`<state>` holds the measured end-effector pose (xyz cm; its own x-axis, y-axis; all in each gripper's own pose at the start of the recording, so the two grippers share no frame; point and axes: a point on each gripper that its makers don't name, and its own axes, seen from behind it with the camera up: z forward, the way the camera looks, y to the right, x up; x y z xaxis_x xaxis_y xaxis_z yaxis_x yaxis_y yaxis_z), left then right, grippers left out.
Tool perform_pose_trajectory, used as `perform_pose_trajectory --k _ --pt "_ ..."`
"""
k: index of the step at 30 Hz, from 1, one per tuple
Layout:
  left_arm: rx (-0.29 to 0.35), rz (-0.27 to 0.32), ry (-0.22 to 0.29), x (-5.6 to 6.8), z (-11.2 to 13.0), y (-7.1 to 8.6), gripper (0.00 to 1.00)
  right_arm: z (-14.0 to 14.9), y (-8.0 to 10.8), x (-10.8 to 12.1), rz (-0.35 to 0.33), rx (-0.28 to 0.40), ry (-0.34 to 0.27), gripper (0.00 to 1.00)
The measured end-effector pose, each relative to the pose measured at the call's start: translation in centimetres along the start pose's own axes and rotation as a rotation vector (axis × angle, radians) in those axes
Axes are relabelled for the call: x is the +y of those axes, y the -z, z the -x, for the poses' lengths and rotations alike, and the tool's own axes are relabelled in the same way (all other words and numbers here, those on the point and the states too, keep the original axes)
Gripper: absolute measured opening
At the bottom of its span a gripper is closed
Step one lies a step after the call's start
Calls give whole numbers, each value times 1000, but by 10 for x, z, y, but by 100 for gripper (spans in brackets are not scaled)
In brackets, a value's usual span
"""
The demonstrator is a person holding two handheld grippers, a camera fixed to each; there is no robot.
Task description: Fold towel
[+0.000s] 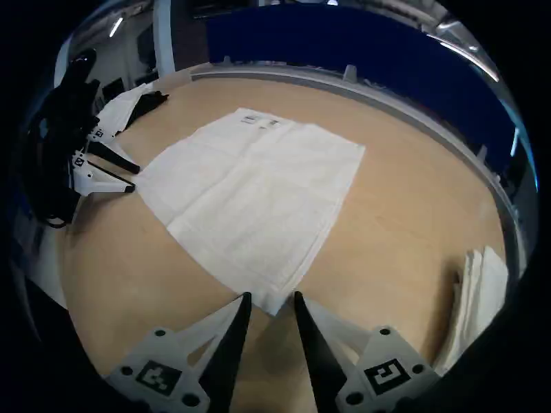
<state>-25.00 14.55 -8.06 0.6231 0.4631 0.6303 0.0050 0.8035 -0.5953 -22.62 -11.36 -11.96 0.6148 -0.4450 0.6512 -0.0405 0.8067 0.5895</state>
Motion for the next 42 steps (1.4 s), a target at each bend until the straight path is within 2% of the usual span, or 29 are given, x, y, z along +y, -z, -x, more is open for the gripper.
perform_pose_trajectory --k 3,7,13,26,42 --pt "-2 -3 -6 1 0 0 33 0 0 -1 -1 -5 2 32" --pt "-4 -13 -5 3 0 0 20 1 0 -2 -3 -8 1 23" --pt "-5 -20 7 5 0 2 12 -1 1 -3 -3 -12 -2 18" --pt "13 -20 38 5 -7 16 11 -12 12 1 7 6 2 18" --pt "52 -25 104 6 -26 52 11 -47 54 -3 0 32 27 18"
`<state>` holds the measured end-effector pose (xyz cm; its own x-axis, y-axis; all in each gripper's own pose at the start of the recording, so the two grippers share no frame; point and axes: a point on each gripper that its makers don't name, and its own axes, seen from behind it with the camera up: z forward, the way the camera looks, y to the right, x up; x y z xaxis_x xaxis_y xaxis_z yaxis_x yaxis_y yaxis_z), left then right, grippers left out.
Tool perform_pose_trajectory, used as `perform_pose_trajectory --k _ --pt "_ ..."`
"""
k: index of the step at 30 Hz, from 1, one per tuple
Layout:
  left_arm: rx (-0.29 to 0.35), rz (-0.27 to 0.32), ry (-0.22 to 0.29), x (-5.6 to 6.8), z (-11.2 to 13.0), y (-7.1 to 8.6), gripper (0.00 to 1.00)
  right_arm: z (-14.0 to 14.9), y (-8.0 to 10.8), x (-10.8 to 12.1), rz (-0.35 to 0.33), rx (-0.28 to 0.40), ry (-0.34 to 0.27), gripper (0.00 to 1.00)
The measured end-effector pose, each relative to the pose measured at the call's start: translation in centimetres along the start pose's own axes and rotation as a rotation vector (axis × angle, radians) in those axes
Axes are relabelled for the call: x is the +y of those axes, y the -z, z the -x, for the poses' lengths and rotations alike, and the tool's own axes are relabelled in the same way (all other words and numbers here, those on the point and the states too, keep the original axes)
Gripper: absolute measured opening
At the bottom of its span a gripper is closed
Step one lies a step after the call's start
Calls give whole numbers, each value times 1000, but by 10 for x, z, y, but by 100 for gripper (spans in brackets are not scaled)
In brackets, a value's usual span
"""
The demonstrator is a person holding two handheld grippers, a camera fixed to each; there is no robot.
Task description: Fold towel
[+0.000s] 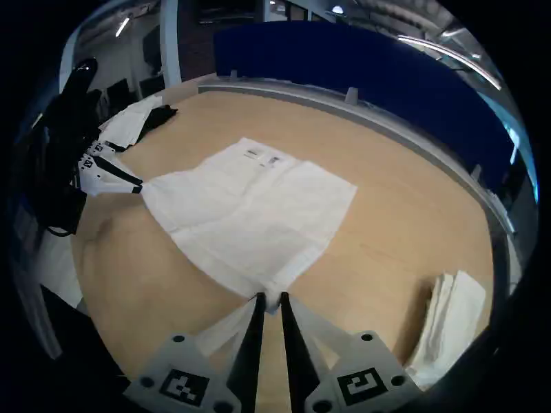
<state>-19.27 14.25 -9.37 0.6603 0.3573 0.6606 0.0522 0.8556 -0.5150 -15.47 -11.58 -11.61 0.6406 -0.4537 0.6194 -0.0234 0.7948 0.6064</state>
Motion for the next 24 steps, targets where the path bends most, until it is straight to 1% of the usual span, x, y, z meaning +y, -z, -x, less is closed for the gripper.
perform_pose_trajectory --k 6,12,24 --pt "12 -7 23 1 -8 14 11 -11 15 -3 0 13 13 18" --pt "24 -9 50 5 -17 30 11 -23 27 -2 10 31 15 18" --pt "38 2 68 17 -28 57 11 -39 53 1 11 55 15 18"
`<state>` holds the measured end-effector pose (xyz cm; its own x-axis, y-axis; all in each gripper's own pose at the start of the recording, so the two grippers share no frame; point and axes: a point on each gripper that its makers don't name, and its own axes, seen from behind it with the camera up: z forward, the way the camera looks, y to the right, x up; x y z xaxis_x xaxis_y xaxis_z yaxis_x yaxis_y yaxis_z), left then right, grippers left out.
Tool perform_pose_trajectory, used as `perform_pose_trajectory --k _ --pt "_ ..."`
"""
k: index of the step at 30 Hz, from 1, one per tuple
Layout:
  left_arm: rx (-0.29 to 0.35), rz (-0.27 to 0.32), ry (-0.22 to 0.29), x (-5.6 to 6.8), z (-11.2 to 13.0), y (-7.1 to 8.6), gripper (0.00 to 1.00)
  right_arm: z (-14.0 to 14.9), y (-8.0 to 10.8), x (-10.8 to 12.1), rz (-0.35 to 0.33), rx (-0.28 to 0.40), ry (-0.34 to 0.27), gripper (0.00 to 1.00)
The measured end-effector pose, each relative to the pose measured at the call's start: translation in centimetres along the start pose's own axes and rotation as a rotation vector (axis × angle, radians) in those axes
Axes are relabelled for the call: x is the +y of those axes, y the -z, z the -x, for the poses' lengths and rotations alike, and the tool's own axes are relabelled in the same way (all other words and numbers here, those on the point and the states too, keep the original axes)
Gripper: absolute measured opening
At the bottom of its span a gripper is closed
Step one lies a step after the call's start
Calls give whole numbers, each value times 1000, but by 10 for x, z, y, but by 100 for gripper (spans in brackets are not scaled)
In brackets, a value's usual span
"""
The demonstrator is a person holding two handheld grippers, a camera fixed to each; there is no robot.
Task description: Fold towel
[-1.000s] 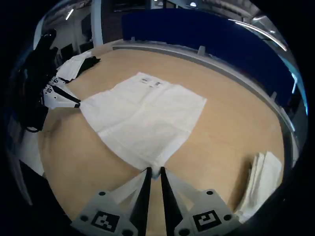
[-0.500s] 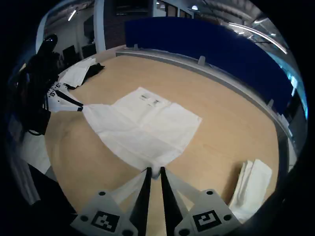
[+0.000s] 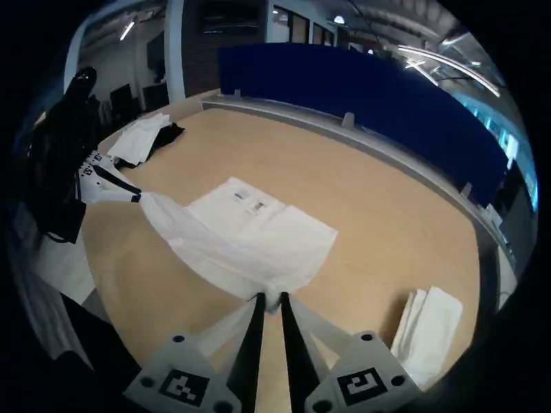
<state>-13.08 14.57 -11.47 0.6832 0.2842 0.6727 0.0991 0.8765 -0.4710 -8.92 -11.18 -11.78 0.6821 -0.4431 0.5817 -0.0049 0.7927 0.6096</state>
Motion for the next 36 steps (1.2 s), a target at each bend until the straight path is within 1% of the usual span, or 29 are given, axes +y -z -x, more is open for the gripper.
perform_pose_trajectory --k 3,6,12,18,21,26,30,36 --pt "4 2 6 1 -2 5 11 -2 5 0 0 3 2 18" --pt "4 5 9 2 -1 7 11 -3 7 0 -1 3 4 18" --pt "5 -1 5 1 -3 5 11 -2 6 1 1 1 7 18" --pt "7 -11 -1 -4 -12 -1 10 -2 -2 5 -1 -5 7 18" --pt "13 -16 -5 -8 -19 -7 11 -5 -8 9 4 -7 10 18" --pt "25 -25 -21 -16 -34 -23 11 -12 -22 22 15 -7 16 18" --pt "34 -38 -38 -26 -47 -38 11 -20 -39 35 23 -6 11 18" --pt "39 -52 -41 -41 -63 -63 10 -29 -65 53 27 -12 -17 18"
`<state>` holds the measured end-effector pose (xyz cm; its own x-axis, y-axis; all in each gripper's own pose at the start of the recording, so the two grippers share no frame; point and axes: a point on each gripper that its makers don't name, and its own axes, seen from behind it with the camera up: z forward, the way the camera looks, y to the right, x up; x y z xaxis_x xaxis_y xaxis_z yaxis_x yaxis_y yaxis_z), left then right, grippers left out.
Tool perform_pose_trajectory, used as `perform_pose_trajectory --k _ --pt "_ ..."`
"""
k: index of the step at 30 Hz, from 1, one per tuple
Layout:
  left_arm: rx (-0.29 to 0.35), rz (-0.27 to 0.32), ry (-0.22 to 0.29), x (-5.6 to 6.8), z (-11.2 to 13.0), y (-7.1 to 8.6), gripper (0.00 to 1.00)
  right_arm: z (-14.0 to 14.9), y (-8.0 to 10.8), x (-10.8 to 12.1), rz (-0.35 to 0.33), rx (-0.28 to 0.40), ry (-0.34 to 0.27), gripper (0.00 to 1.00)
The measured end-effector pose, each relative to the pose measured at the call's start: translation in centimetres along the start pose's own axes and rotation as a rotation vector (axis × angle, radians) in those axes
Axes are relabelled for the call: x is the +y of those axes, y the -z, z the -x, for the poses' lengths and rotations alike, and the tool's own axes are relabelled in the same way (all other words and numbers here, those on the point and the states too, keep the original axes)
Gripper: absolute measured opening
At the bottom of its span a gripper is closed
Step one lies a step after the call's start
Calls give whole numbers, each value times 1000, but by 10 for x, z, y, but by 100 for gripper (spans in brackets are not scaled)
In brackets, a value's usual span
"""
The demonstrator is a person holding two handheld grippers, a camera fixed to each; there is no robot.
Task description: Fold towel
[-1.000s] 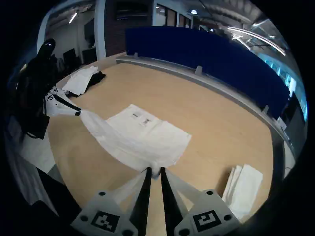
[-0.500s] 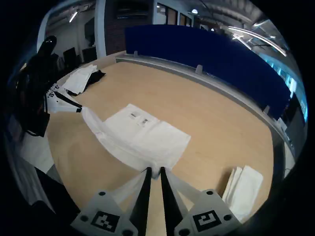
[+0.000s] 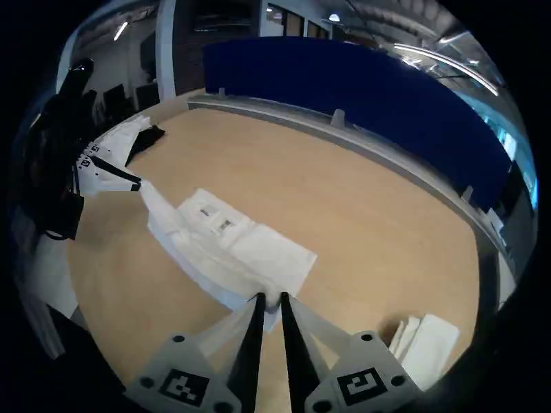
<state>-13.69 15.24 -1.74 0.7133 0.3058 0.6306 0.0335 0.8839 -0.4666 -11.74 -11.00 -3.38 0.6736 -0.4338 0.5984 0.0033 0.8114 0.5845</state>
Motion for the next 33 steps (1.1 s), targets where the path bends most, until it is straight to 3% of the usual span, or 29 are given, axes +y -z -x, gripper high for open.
perform_pose_trajectory --k 6,18,24,33 --pt "-13 -12 -3 -9 -2 -23 11 -3 -22 13 3 -16 -10 18" --pt "-36 -17 17 -14 11 -56 10 10 -53 21 3 -42 -48 18" --pt "-27 -31 4 -18 13 -73 10 20 -75 26 19 -56 -70 18" --pt "-27 -64 -19 -27 17 -93 11 24 -93 31 48 -63 -78 21"
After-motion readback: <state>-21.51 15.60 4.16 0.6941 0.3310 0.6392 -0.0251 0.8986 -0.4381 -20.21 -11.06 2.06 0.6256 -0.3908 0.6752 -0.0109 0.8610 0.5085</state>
